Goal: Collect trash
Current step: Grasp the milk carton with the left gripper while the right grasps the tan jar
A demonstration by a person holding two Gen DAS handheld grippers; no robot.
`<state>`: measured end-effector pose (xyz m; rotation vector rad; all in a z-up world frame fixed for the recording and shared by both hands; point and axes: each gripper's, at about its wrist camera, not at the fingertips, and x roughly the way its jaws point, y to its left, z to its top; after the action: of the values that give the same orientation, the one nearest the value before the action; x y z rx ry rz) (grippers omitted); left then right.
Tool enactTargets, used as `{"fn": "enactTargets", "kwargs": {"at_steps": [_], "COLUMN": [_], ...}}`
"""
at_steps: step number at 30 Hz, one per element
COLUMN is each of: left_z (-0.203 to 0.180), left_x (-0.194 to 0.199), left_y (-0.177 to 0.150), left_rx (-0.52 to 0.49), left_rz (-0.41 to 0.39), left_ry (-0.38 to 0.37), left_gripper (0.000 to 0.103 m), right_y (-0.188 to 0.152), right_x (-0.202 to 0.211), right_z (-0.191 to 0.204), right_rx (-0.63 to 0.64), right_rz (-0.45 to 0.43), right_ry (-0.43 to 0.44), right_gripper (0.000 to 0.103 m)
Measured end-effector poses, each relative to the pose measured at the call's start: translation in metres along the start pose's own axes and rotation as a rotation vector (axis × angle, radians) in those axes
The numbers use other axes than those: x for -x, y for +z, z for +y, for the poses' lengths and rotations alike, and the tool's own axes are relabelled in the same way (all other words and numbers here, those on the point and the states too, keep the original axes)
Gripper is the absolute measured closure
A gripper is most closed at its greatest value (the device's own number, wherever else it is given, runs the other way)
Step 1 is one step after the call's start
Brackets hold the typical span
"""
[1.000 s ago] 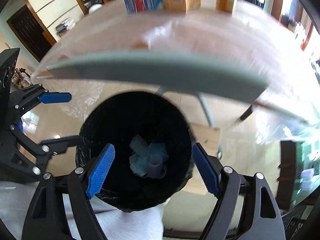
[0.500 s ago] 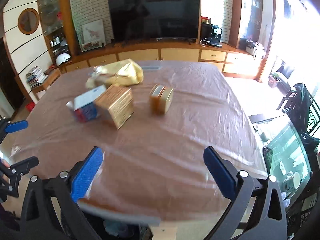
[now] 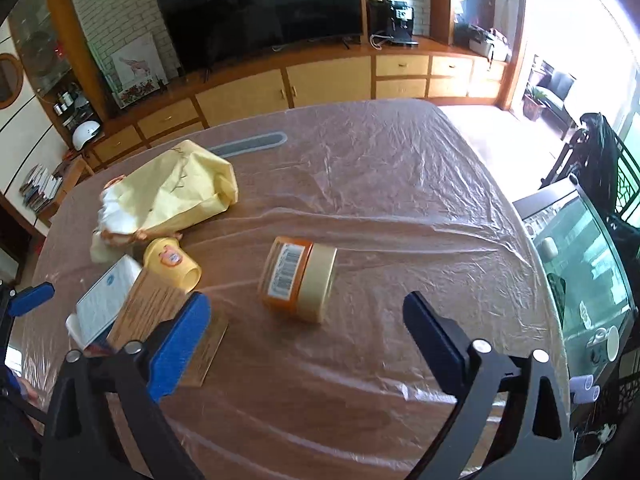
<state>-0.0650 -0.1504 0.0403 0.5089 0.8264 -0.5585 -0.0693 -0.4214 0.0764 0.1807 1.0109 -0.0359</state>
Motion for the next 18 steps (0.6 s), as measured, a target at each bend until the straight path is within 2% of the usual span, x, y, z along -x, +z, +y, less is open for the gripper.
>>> {"fn": "enactTargets", "kwargs": {"at_steps": [2, 5, 13, 16, 18], "left_z": [0.002, 0.005, 0.007, 0.006, 0.008], "left_x": [-0.007, -0.016, -0.032, -0.036, -0.038], "left_y": [0.004, 0.009, 0.016, 0.018, 0.018], "left_rx": [-0.01, -0.02, -0.044, -0.045, -0.032], "left_rz": [0.007, 0.014, 0.023, 0.035, 0.046], "left_ry": [-0.003, -0.017, -0.053, -0.063, -0.083], "left_gripper": [0.002, 0.002, 0.003, 0.013, 0.023], "right_y": [0.005, 0.008, 0.009, 0.01, 0.011], "right_x": [-0.01, -0.022, -0.035, -0.036, -0.035], "right_z": [-0.001, 0.0, 0.01, 0.011, 0.011], "right_rx": [-0.019, -0.048, -0.03, -0.037, -0.037], "right_rz": [0.021, 0.048, 0.071, 0.072, 0.069], "right_ry": [-0.016, 0.016, 0.009, 0.026, 0.038], "right_gripper": [0.019, 0.027, 0.043, 0.049, 0.059]}}
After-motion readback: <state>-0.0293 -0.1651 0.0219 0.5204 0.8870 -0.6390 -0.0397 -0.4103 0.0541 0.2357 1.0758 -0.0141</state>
